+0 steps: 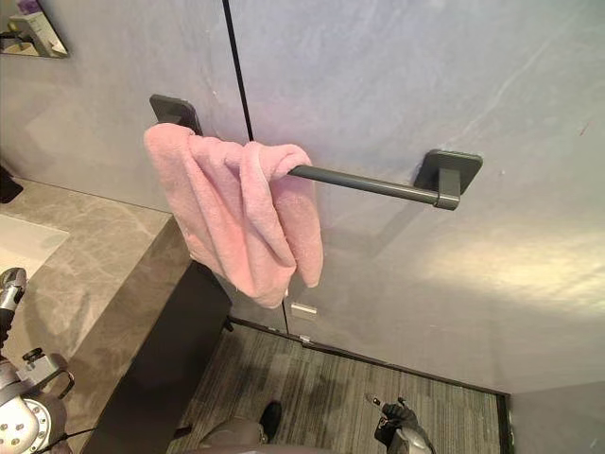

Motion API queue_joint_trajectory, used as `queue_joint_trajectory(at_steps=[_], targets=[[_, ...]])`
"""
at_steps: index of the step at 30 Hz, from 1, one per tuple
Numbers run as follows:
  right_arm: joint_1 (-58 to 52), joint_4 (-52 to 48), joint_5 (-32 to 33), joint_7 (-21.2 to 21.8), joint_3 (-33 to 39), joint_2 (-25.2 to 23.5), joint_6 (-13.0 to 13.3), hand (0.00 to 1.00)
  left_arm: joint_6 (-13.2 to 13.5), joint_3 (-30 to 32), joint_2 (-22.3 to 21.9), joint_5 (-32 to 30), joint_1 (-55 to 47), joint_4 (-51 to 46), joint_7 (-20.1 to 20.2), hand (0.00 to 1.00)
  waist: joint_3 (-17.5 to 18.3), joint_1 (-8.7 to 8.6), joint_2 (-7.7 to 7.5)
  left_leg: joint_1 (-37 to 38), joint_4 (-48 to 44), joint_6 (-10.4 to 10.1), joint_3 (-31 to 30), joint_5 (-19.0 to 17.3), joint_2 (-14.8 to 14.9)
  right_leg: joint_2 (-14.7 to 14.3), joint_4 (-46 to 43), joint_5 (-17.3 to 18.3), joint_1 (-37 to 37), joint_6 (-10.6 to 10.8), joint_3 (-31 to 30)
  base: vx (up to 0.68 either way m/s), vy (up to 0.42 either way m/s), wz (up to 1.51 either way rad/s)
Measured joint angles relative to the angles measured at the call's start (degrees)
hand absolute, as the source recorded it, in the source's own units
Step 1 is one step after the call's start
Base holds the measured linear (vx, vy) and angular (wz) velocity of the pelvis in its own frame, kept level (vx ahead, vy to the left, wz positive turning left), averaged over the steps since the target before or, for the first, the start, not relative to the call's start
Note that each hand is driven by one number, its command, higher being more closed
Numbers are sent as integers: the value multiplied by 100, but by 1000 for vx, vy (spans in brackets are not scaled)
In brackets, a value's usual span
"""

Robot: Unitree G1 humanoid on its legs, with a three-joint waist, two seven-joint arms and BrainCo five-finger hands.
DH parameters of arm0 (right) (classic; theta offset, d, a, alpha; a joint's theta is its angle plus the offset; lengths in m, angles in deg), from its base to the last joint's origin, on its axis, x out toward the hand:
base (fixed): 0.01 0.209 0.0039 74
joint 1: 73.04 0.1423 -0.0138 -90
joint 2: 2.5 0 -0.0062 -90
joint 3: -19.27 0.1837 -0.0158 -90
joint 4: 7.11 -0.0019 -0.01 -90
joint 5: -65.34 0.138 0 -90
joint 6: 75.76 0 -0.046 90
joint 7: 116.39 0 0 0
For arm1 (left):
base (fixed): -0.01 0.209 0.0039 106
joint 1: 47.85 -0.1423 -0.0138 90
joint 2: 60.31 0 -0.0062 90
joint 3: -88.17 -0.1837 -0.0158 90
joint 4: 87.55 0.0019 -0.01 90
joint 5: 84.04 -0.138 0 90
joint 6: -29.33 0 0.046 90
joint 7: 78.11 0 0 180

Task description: Organize washtable

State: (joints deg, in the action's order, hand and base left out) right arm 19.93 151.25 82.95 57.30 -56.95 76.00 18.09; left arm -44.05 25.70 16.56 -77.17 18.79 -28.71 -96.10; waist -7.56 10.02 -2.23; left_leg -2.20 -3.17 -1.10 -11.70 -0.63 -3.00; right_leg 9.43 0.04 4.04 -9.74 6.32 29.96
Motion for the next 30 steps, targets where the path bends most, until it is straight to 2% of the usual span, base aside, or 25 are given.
queue_joint_trajectory(at_steps=[8, 13, 18, 23, 27, 30], targets=[[-76, -182, -32, 157, 155, -27, -62, 0, -152, -241, -78, 660, 3, 53, 669, 0, 9, -44, -8, -3, 50, 0, 115, 0, 45, -26, 13, -15, 108, -22, -166, 4, 8, -8], [-168, -263, -174, 256, 143, -16, -78, 0, -270, -271, 382, 907, 368, 324, 925, 0, 32, -182, -29, -3, 123, -2, 290, -1, 107, -48, 24, -31, 221, -42, -347, 27, 9, -18], [-340, -457, -254, 349, 96, -11, -155, 0, -269, -257, 670, 932, 733, 503, 916, 0, 40, -314, -41, -10, 159, -9, 480, -7, 144, -51, 36, -77, 334, -62, -535, 18, 20, -20], [-485, -464, -258, 402, 86, -23, -179, 0, -266, -216, 748, 930, 1075, 649, 893, 0, 98, -315, -116, 46, 226, -12, 719, -9, 211, -86, 60, -138, 428, -95, -804, -9, 19, -28], [-572, -495, -352, 414, -74, -28, -182, 0, -267, -154, 971, 880, 1107, 826, 836, 0, 172, -320, -208, 74, 273, -36, 916, -27, 297, -145, 55, -186, 544, -146, -1047, -39, 6, -27], [-602, -640, -378, 423, -138, -31, -184, 0, -272, -34, 994, 883, 1115, 1027, 785, 0, 190, -347, -221, 105, 288, -42, 1041, -31, 328, -165, 56, -221, 594, -166, -1182, -37, 5, -29]])
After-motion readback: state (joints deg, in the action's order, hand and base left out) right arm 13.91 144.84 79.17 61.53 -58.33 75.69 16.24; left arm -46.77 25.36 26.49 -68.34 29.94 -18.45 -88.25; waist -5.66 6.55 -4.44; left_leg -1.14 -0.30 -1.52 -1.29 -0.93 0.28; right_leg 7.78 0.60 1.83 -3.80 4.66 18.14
